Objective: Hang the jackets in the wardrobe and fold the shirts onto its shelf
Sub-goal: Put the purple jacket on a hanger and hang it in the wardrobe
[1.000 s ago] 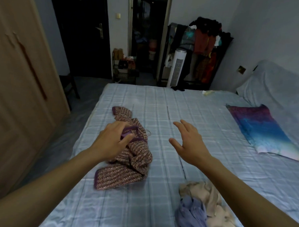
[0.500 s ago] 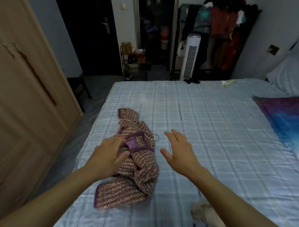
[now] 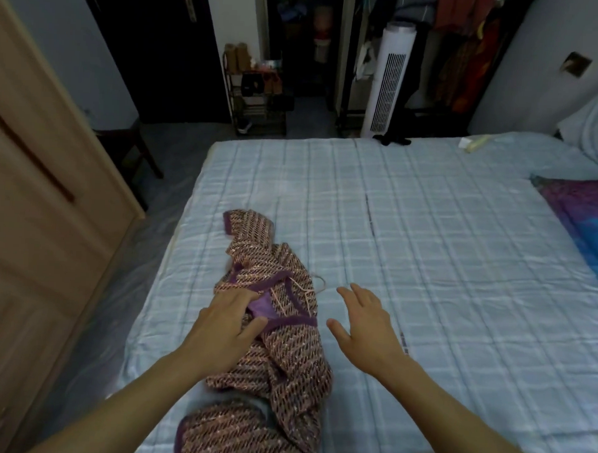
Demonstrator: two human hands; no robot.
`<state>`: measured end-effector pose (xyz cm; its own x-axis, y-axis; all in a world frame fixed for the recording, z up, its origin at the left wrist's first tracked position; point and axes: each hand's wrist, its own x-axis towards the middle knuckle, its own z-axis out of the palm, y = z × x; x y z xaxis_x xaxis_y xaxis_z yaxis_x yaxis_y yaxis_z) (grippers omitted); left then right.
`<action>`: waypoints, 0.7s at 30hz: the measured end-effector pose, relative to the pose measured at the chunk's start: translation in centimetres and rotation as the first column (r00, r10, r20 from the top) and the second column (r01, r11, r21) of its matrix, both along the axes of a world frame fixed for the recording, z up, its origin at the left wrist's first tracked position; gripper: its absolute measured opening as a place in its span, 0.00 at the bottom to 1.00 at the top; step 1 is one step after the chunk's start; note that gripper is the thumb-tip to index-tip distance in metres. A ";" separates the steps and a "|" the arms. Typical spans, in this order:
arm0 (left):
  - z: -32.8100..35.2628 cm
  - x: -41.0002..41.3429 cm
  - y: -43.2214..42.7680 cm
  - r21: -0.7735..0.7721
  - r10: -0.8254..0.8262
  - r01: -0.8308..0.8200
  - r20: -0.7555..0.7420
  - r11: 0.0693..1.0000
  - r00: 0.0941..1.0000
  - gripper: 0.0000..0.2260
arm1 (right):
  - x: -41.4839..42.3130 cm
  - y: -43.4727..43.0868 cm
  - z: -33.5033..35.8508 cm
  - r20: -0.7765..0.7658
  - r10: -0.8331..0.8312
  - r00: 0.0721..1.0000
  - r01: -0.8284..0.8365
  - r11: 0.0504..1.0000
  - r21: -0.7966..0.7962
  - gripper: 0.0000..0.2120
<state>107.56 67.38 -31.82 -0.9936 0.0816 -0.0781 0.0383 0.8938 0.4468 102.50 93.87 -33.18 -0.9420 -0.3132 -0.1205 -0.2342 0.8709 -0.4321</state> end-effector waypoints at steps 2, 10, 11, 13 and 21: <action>-2.3 -2.4 -0.7 0.005 -0.005 0.004 0.036 1.000 0.999 0.25 | -1.9 -1.1 -2.4 0.045 -0.007 0.999 0.007 1.000 0.013 0.30; -11.8 -12.9 -2.8 -0.030 -0.086 0.090 0.110 0.996 0.990 0.26 | -7.8 -4.6 -13.4 0.182 -0.018 0.983 0.009 0.999 0.052 0.29; -12.9 -14.2 -2.9 -0.034 -0.095 0.099 0.109 0.994 0.989 0.25 | -8.2 -5.1 -14.8 0.198 -0.027 0.980 0.017 0.999 0.050 0.29; -15.0 -16.7 -3.1 -0.042 -0.113 0.117 0.098 0.992 0.989 0.22 | -8.8 -5.7 -17.6 0.245 -0.048 0.968 0.033 0.997 0.063 0.30; -20.7 -26.9 -3.9 -0.319 -0.345 0.328 0.001 0.889 0.938 0.15 | -9.4 -6.5 -25.3 0.505 -0.153 0.850 0.198 0.980 -0.036 0.32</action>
